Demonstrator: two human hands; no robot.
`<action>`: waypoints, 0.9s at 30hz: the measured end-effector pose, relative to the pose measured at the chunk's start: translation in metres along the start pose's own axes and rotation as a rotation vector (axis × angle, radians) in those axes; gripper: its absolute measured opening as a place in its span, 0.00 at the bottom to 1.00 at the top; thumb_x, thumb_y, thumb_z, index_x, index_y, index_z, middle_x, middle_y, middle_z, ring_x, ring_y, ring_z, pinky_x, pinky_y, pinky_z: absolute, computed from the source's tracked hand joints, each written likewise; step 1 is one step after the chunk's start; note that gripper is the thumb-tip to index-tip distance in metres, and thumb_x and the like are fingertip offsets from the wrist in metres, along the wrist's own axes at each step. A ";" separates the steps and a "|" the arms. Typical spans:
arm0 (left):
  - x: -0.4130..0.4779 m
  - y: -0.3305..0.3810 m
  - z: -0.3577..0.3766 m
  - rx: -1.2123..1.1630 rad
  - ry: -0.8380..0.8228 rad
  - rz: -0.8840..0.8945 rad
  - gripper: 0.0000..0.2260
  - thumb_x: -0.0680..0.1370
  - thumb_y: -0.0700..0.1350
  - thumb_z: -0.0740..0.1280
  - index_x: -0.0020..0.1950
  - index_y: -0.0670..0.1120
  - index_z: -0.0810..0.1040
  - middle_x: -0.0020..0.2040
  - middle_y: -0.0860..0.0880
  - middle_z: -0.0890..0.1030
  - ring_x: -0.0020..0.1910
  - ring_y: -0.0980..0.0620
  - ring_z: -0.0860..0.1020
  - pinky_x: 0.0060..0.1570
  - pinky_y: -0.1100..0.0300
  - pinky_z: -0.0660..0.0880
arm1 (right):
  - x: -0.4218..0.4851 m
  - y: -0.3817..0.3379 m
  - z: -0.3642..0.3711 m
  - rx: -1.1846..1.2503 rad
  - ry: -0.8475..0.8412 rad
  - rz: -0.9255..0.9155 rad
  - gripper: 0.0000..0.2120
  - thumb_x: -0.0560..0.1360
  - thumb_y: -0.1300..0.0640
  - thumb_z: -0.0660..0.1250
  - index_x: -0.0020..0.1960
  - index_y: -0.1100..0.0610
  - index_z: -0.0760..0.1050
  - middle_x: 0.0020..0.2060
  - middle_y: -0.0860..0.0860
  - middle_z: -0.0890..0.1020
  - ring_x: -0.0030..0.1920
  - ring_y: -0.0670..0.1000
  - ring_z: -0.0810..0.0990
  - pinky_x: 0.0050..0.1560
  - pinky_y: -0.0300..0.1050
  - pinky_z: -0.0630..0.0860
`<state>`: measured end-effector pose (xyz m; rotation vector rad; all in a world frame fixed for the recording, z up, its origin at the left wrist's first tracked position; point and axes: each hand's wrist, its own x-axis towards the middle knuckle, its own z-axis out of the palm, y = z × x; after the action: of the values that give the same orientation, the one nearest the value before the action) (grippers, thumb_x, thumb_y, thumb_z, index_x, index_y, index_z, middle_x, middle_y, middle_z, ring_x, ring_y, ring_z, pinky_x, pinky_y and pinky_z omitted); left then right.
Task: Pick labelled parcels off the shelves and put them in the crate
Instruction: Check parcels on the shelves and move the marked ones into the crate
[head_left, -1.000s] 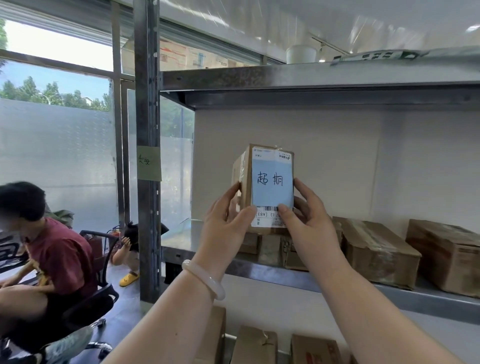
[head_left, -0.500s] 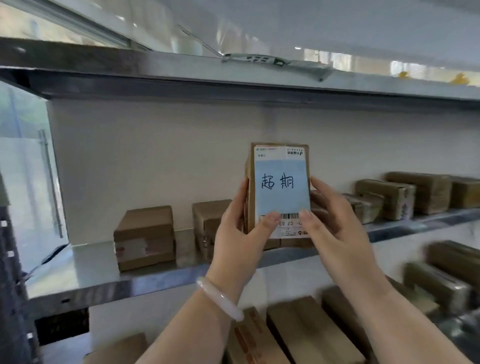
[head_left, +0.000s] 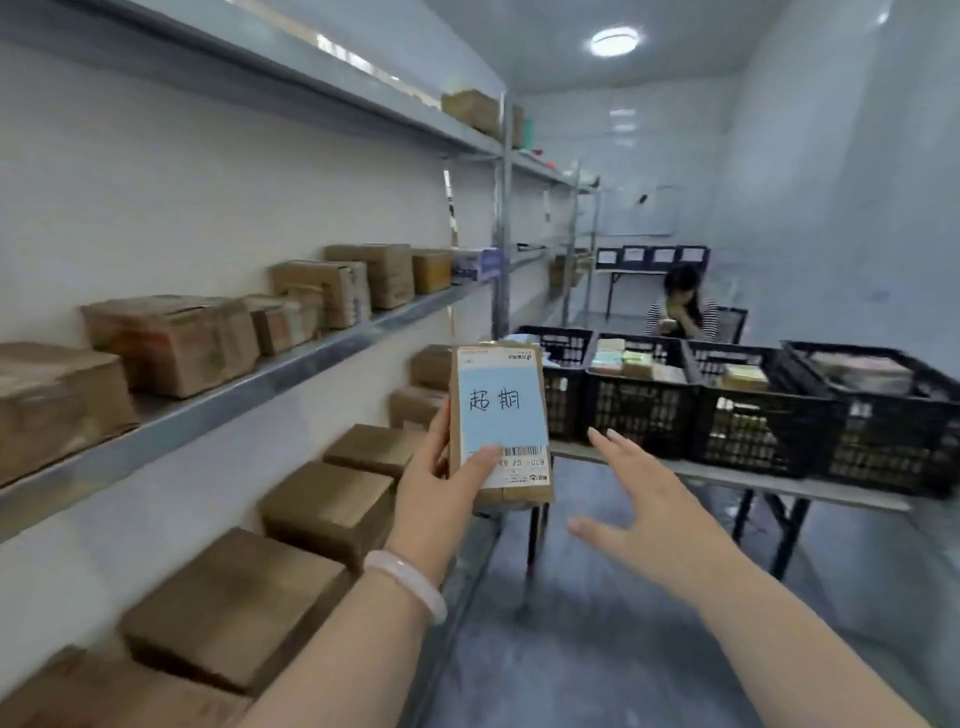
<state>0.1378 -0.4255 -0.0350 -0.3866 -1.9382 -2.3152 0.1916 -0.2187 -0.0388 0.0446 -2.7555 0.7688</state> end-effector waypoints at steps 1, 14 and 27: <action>0.005 -0.007 0.021 -0.016 -0.057 -0.009 0.29 0.77 0.40 0.71 0.74 0.58 0.67 0.61 0.52 0.82 0.56 0.53 0.82 0.55 0.55 0.80 | -0.007 0.016 -0.011 -0.071 0.025 0.043 0.43 0.71 0.34 0.67 0.77 0.37 0.46 0.77 0.38 0.50 0.77 0.43 0.47 0.77 0.48 0.50; 0.041 -0.067 0.292 -0.155 -0.620 -0.144 0.29 0.77 0.43 0.71 0.74 0.61 0.67 0.61 0.54 0.82 0.57 0.52 0.82 0.52 0.54 0.81 | -0.066 0.184 -0.138 -0.382 0.257 0.442 0.50 0.66 0.25 0.62 0.78 0.40 0.40 0.79 0.43 0.47 0.78 0.46 0.44 0.77 0.54 0.47; 0.043 -0.130 0.500 -0.231 -1.118 -0.371 0.28 0.77 0.41 0.70 0.74 0.58 0.67 0.57 0.55 0.82 0.50 0.56 0.83 0.40 0.64 0.80 | -0.116 0.290 -0.190 -0.447 0.404 0.986 0.51 0.67 0.27 0.63 0.78 0.40 0.38 0.79 0.44 0.46 0.78 0.46 0.44 0.77 0.51 0.47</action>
<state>0.1312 0.0921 -0.0690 -1.8002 -2.2132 -2.8808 0.3222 0.1220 -0.0611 -1.4471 -2.3630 0.2527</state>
